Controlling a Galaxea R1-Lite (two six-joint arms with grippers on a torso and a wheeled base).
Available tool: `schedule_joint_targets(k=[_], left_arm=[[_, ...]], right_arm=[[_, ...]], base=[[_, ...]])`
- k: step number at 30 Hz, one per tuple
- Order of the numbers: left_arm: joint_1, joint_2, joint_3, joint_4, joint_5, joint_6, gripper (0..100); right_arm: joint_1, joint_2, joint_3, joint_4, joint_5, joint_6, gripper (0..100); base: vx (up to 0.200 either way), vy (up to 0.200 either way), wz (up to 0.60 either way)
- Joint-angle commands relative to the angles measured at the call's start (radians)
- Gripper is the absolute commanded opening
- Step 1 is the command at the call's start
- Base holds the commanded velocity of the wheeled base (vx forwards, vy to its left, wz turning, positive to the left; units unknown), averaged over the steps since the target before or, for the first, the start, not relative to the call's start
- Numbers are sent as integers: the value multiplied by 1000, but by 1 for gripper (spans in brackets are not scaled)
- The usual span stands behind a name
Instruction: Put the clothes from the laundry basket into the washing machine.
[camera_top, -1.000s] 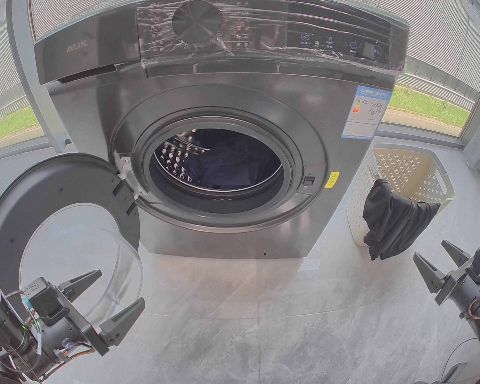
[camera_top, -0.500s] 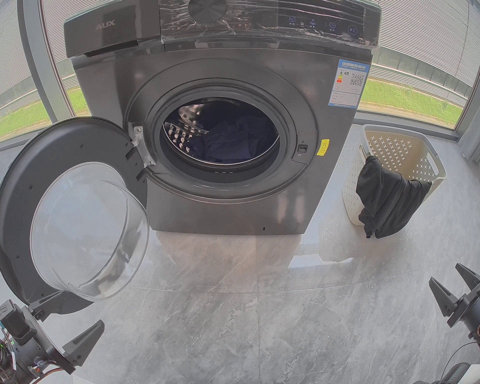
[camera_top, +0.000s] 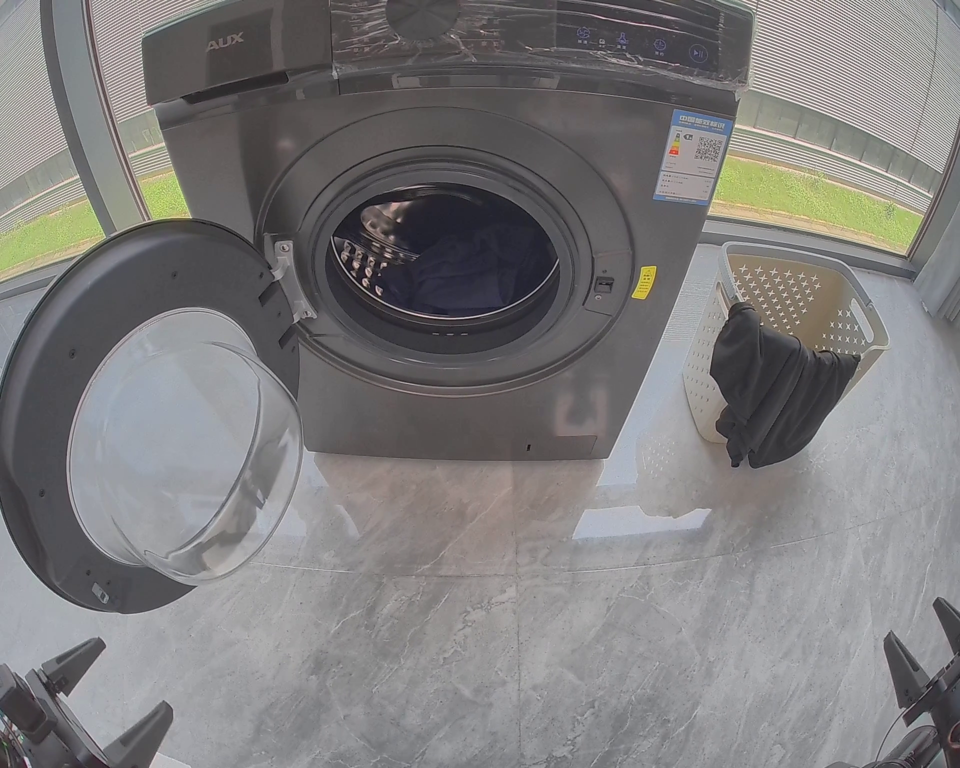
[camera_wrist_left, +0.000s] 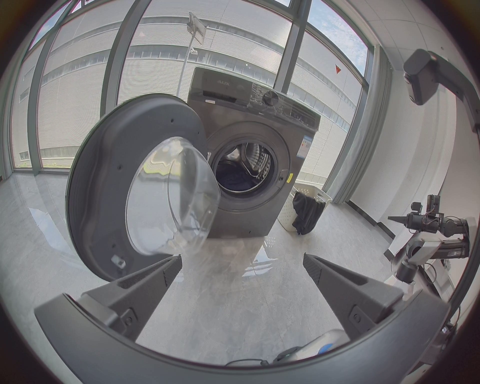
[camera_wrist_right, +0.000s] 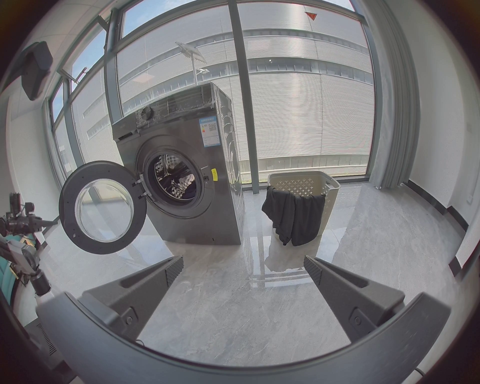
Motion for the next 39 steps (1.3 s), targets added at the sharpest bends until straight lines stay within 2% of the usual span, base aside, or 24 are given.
schedule_joint_targets(k=[1, 2, 3, 5, 7, 8, 9, 10, 12, 14, 16, 18, 19, 22, 28, 30, 39], left_arm=[[106, -211, 18, 122, -60, 8, 100], [106, -211, 18, 122, -60, 8, 100], [119, -213, 18, 127, -48, 17, 100], [145, -205, 18, 126, -44, 43, 100], [187, -204, 18, 126, -46, 61, 100], [217, -204, 18, 126, -51, 77, 100], [239, -204, 18, 126, -52, 87, 100], [257, -204, 18, 126, -52, 97, 100], [283, -204, 18, 126, -52, 101, 100], [285, -204, 18, 126, -41, 87, 100], [287, -204, 18, 139, -31, 101, 100], [293, -205, 18, 162, 6, 126, 100], [305, -207, 18, 193, 18, 126, 100], [383, -268, 13, 208, 2, 126, 100], [379, -293, 15, 202, -3, 121, 100], [377, -293, 16, 196, -25, 123, 100], [375, -293, 16, 196, -29, 126, 100]], right_arm=[[-15, -131, 17, 70, -25, 7, 100], [-15, -131, 17, 70, -25, 7, 100], [-32, -130, 17, 71, -75, -2, 100], [-72, -131, 17, 71, -80, -9, 100], [-127, -147, 17, 73, -52, -15, 100], [-127, -147, 17, 73, -52, -15, 100], [-167, -197, 17, 90, 35, -33, 100], [-164, -217, 17, 132, 75, -55, 100], [-163, -217, 16, 154, 98, -65, 100], [-161, -217, 17, 140, 96, -68, 100], [-163, -217, 17, 139, 96, -78, 100], [-163, -217, 17, 140, 96, -79, 100], [-164, -217, 17, 140, 96, -79, 100], [-163, -217, 17, 140, 96, -79, 100], [-164, -217, 17, 139, 107, -85, 100], [-164, -217, 17, 137, 115, -102, 100], [-161, -217, 17, 139, 115, -93, 100]], base=[[0, -200, 0], [0, -200, 0], [0, -200, 0], [0, -200, 0], [0, -200, 0], [0, -200, 0], [0, -200, 0], [0, -200, 0], [0, -200, 0], [0, -200, 0], [0, -200, 0], [0, -200, 0], [0, -200, 0], [0, -200, 0], [0, -200, 0], [0, -200, 0], [0, -200, 0]])
